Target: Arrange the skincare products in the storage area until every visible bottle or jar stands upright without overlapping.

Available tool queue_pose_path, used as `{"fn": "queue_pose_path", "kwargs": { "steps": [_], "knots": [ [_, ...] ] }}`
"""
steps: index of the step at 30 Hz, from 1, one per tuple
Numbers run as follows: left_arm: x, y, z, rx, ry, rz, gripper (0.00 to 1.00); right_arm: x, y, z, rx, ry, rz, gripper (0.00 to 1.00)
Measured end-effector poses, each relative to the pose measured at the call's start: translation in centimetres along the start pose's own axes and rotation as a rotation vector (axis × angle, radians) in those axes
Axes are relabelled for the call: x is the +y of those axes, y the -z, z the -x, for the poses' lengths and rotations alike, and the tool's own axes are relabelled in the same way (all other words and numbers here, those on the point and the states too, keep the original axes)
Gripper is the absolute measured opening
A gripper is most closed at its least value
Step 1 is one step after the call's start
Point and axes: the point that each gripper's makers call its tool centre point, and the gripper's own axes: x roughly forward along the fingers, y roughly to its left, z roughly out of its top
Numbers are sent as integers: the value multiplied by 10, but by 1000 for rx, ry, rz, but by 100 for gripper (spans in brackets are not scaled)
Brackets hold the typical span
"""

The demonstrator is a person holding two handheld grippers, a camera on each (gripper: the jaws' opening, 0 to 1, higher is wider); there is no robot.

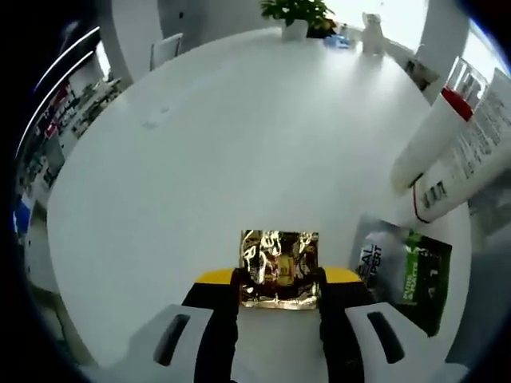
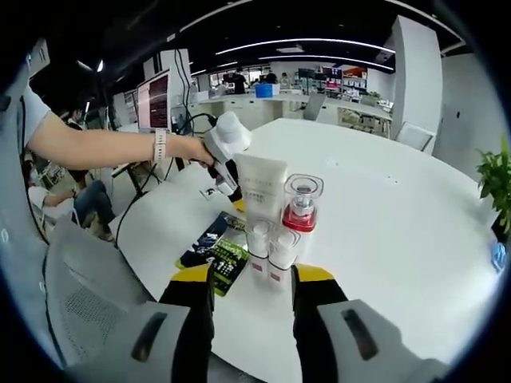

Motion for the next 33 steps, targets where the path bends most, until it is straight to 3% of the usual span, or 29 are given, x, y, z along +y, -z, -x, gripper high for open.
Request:
{"fn": "queue_pose_path", "kwargs": {
  "steps": [13,33],
  "knots": [
    [-9,18,32,20,11,-68,37,3,-5,3,-21,2,11,39],
    [-41,78,63,107,74,-191,37,9,-12,5,-38,-11,42,39]
  ]
}}
